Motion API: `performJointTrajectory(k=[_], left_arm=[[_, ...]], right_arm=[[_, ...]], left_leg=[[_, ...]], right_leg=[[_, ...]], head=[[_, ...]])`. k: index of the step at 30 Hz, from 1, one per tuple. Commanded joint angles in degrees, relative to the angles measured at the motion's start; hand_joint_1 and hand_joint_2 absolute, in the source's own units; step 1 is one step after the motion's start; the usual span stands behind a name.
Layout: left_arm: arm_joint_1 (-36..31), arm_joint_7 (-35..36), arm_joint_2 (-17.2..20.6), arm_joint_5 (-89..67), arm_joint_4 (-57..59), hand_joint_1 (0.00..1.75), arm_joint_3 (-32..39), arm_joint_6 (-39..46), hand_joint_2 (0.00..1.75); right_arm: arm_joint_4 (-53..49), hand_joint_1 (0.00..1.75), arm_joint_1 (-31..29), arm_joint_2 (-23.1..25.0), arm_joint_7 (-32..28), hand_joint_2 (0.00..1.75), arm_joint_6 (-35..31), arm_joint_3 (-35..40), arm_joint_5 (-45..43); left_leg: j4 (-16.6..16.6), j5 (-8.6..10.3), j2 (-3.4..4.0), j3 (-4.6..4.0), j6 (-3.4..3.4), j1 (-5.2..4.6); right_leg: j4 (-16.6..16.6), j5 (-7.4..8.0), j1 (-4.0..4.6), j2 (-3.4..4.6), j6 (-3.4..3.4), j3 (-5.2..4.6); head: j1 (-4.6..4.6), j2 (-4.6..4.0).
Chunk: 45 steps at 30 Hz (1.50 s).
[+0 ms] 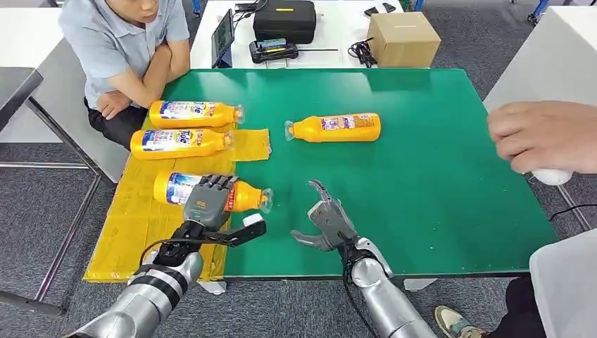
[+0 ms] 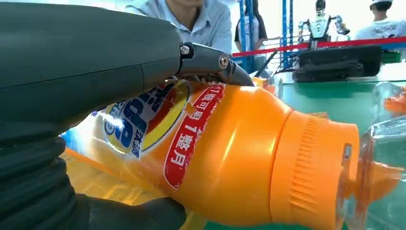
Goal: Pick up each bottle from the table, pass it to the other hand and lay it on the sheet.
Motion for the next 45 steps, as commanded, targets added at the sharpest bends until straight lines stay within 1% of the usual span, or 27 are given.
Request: performJointTrajectory(k=[1,2,3,4,5,8,10,11,12,14,19,21,23,26,27,30,34,35,39,41,44,45], left_arm=[[-6.2,7.1,1.7,-1.2,11.0,1.2,-1.2,-9.3,1.75],[-6.4,7.9,1.6,-1.1,11.1,0.42,-0.9,-9.8,1.75],[-6.4,8.5,1.4,-1.1,11.0,0.23,-0.6,-9.4,1.75],[-6.5,8.6,1.4,-0.9,11.0,0.26,-0.4,-9.6,1.75],[-6.8,9.7,1.3,-1.6,11.4,0.02,-0.7,-10.6,1.75],[-7.3,11.2,0.8,-2.4,11.8,0.0,-1.0,-12.6,1.75],[-7.7,11.3,0.4,-1.8,12.1,0.0,-0.5,-14.5,1.75],[-7.8,11.3,0.3,-1.6,12.3,0.0,-0.4,-15.7,1.75],[-8.3,11.4,0.1,-1.2,12.9,0.0,-0.3,-18.8,1.75],[-8.6,11.3,0.2,-0.6,13.3,0.0,0.1,-21.3,1.75],[-8.6,11.3,0.4,-0.5,13.4,0.0,0.1,-21.9,1.75],[-8.6,11.3,0.4,-0.5,13.5,0.0,0.1,-22.2,1.75],[-8.3,11.9,0.7,-1.2,13.2,0.0,-0.5,-21.6,1.75],[-8.0,10.8,0.6,-0.7,12.8,0.0,-0.2,-19.9,1.75],[-7.5,9.8,0.3,-0.2,11.9,0.0,0.1,-16.7,1.75],[-7.2,7.8,-0.5,-0.6,10.3,0.0,-0.7,-11.4,1.75],[-6.8,7.5,-1.0,-0.9,8.4,0.0,-1.6,-10.4,1.75],[-6.3,7.3,-1.0,-1.5,7.3,0.0,-2.5,-9.3,1.75],[-1.2,4.6,-1.8,-0.7,-0.7,0.0,-3.8,-0.7,1.75],[1.4,5.0,-1.8,-1.5,-5.0,0.0,-5.0,1.8,1.75],[3.2,5.4,-1.5,-2.0,-8.4,0.0,-6.6,-0.7,1.75],[3.7,5.6,-1.3,-2.1,-9.5,0.0,-6.9,-0.3,1.75]], right_arm=[[1.7,0.0,-1.6,-0.1,0.5,1.75,0.7,-0.3,-0.3],[1.6,0.0,-1.5,-0.1,0.6,1.75,0.8,-0.4,-0.3],[1.4,0.0,-1.3,0.1,0.8,1.75,1.0,-0.5,-0.2],[1.5,0.0,-1.3,0.1,0.8,1.75,1.1,-0.6,-0.2],[1.5,0.0,-1.1,0.2,0.8,1.75,1.1,-0.6,-0.2],[1.7,0.0,-0.9,0.2,0.8,1.75,1.1,-1.0,-0.1],[1.7,0.0,-1.0,0.2,0.8,1.75,1.1,-1.2,-0.1],[1.8,0.0,-1.1,0.2,0.8,1.75,1.1,-1.3,-0.1],[1.8,0.0,-1.3,0.3,0.9,1.75,1.5,-1.5,-0.1],[2.0,0.0,-1.7,0.5,1.0,1.75,1.8,-1.7,0.0],[2.1,0.0,-1.8,0.6,1.1,1.75,2.0,-1.8,0.0],[2.2,0.0,-1.8,0.6,1.1,1.75,2.0,-1.8,0.0],[2.4,0.0,-1.8,0.7,1.1,1.75,2.1,-2.2,0.1],[2.8,0.0,-1.8,0.5,1.1,1.75,2.1,-2.6,0.2],[2.9,0.0,-1.7,0.3,0.7,1.75,2.2,-2.7,0.3],[3.3,0.0,-1.7,0.2,0.8,1.75,2.1,-3.0,0.3],[3.0,0.0,-1.5,0.1,0.6,1.75,2.1,-3.1,0.4],[2.6,0.0,-1.3,0.0,0.5,1.75,2.1,-3.1,0.4],[0.9,0.0,0.8,-0.6,0.6,1.75,0.8,-3.5,1.0],[0.7,0.0,1.5,-0.7,0.5,1.75,0.3,-3.8,1.2],[0.1,0.0,2.3,-0.5,0.4,1.75,-1.0,-4.0,1.7],[-0.3,0.0,2.6,-0.5,0.5,1.75,-1.3,-4.1,1.9]], left_leg=[[0.1,-0.06,0.12,0.12,-0.14,0.12],[0.0,-0.04,0.09,0.08,-0.11,0.09],[0.0,-0.03,0.06,0.03,-0.09,0.08],[0.0,-0.06,0.07,0.12,-0.13,0.12],[0.0,-0.03,0.04,0.11,-0.09,0.05],[0.1,-0.06,0.17,0.11,-0.12,0.1],[0.0,-0.02,0.05,0.11,-0.07,0.05],[0.0,-0.06,0.11,0.16,-0.11,0.09],[0.0,-0.04,0.11,0.16,-0.09,0.06],[0.0,-0.02,0.11,0.14,-0.09,0.06],[0.0,-0.07,0.25,0.28,-0.11,0.07],[0.0,-0.03,0.18,0.25,-0.07,0.02],[0.0,-0.03,0.19,0.29,-0.08,0.05],[-0.1,-0.04,0.23,0.31,-0.09,0.04],[0.0,-0.07,0.28,0.35,-0.14,0.1],[-0.1,-0.03,0.18,0.35,-0.11,0.07],[0.0,-0.08,0.15,0.3,-0.14,0.14],[0.0,-0.03,0.05,0.21,-0.08,0.06],[0.0,-0.08,0.05,0.28,-0.1,0.1],[0.0,-0.08,-0.01,0.3,-0.1,0.08],[0.0,-0.12,0.02,0.28,-0.13,0.09],[0.0,-0.08,0.08,0.23,-0.11,0.06]], right_leg=[[0.0,-0.01,0.13,0.07,-0.17,0.12],[0.0,-0.01,0.1,0.05,-0.14,0.09],[0.0,0.0,0.08,0.03,-0.11,0.03],[0.0,-0.02,0.13,0.03,-0.16,0.13],[0.0,-0.01,0.06,0.02,-0.12,0.11],[0.0,-0.01,0.11,0.12,-0.16,0.1],[0.0,-0.01,0.06,0.01,-0.09,0.1],[0.0,-0.02,0.1,0.06,-0.14,0.15],[0.0,-0.02,0.07,0.07,-0.11,0.13],[0.0,0.0,0.06,0.06,-0.11,0.11],[0.0,0.0,0.08,0.19,-0.14,0.22],[0.0,0.0,0.02,0.13,-0.09,0.18],[0.0,0.01,0.06,0.14,-0.11,0.24],[0.0,0.02,0.05,0.17,-0.11,0.24],[0.0,0.01,0.11,0.21,-0.17,0.29],[-0.1,0.01,0.07,0.12,-0.13,0.3],[0.0,-0.02,0.16,0.08,-0.18,0.29],[0.0,-0.02,0.07,0.0,-0.09,0.2],[0.0,-0.05,0.11,0.0,-0.14,0.3],[-0.1,-0.07,0.09,-0.06,-0.13,0.34],[0.0,-0.11,0.11,-0.04,-0.16,0.3],[-0.1,-0.05,0.08,0.04,-0.13,0.22]], head=[[-0.02,0.0],[-0.02,0.0],[-0.04,0.0],[0.0,0.0],[0.0,0.0],[-0.02,0.0],[0.0,0.0],[-0.02,0.0],[0.0,0.0],[0.02,0.0],[0.0,0.0],[-0.02,0.0],[0.0,0.0],[0.0,0.0],[-0.02,0.0],[-0.02,0.0],[-0.02,0.0],[0.0,0.0],[0.0,0.0],[-0.02,0.0],[0.0,0.0],[-0.02,0.0]])
